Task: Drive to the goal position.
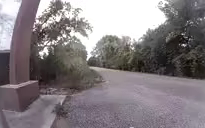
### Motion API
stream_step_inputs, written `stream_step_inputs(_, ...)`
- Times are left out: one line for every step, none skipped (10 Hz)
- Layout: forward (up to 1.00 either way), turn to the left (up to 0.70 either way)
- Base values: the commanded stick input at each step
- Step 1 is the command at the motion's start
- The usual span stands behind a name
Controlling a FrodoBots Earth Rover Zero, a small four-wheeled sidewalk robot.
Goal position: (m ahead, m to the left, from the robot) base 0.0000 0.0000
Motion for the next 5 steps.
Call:
stream_step_inputs(0.04,0.00)
stream_step_inputs(0.04,0.00)
stream_step_inputs(0.04,0.00)
stream_step_inputs(0.04,0.00)
stream_step_inputs(0.04,0.00)
